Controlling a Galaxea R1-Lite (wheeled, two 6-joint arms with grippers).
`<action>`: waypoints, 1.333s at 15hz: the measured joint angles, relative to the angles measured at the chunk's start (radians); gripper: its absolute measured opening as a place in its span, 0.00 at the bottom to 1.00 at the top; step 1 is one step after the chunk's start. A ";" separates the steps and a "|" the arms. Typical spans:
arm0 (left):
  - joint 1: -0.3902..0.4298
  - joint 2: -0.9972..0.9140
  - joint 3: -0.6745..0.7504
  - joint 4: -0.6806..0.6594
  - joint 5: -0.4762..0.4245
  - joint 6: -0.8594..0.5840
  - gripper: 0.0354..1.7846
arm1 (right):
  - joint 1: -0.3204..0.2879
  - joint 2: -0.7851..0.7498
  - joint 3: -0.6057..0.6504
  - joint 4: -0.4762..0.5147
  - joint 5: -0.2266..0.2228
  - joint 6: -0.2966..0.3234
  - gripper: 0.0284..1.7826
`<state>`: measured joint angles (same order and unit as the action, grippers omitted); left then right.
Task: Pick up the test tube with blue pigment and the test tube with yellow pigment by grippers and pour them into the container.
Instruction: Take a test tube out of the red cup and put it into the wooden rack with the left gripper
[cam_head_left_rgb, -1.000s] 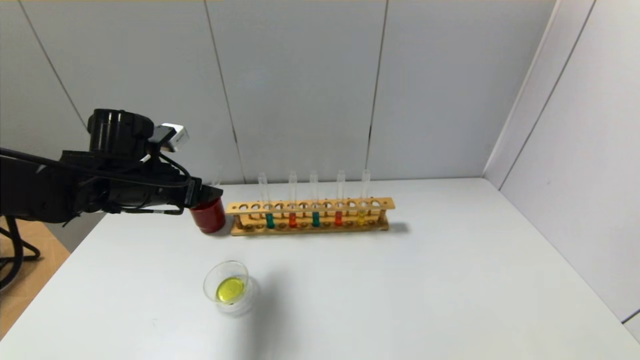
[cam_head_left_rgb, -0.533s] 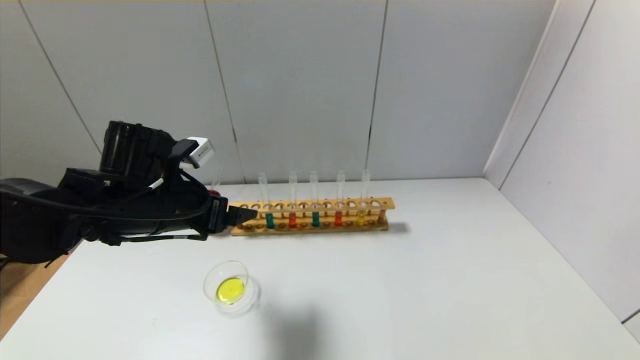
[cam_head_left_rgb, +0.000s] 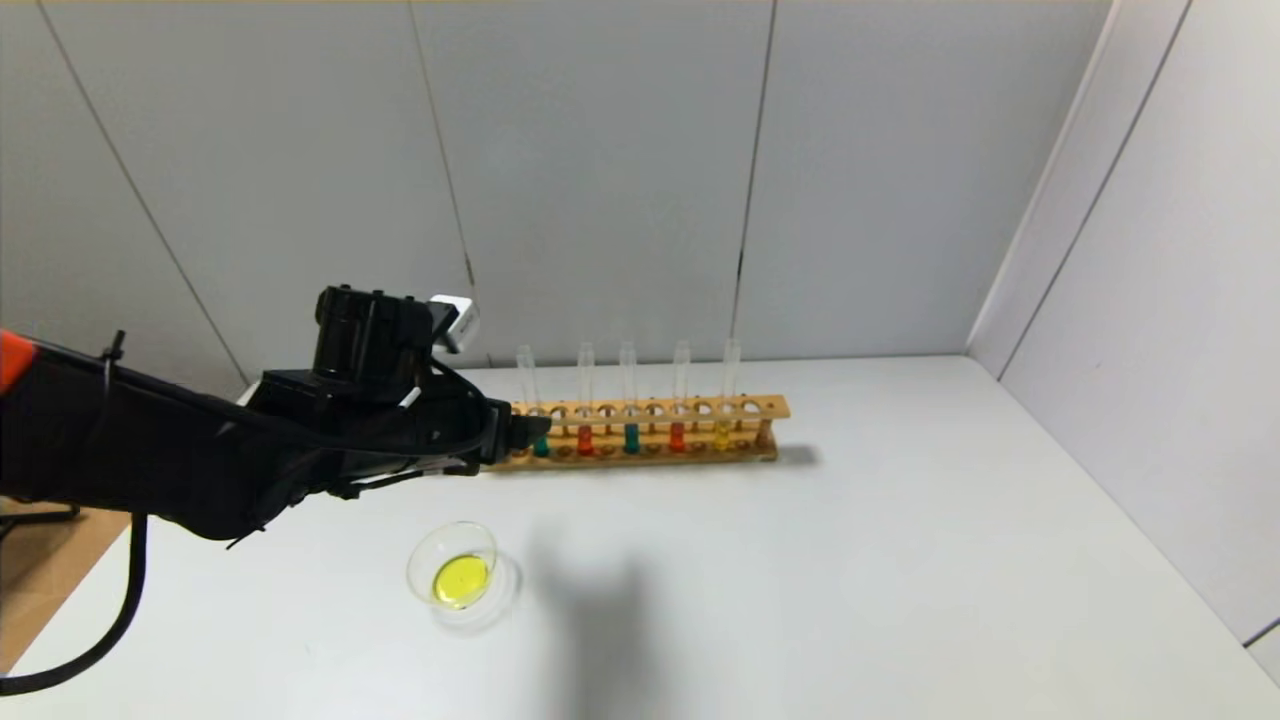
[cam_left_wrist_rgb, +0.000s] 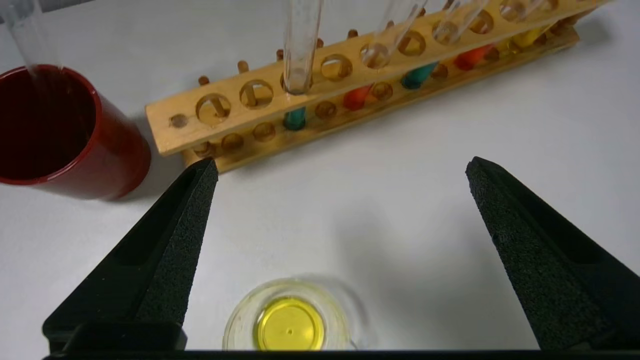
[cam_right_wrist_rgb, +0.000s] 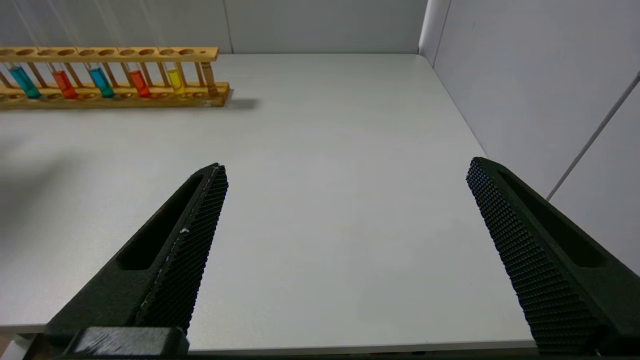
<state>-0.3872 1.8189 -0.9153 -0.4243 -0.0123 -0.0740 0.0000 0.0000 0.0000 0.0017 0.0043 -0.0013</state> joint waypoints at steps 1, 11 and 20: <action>-0.001 0.026 -0.022 -0.010 0.008 -0.002 0.98 | 0.000 0.000 0.000 0.000 0.000 0.000 0.98; 0.004 0.259 -0.270 -0.017 0.142 -0.014 0.98 | 0.000 0.000 0.000 0.000 0.000 0.000 0.98; 0.016 0.369 -0.380 -0.011 0.139 -0.041 0.96 | 0.000 0.000 0.000 0.000 0.000 0.000 0.98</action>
<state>-0.3713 2.1879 -1.2949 -0.4353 0.1264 -0.1149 0.0000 0.0000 0.0000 0.0017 0.0038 -0.0013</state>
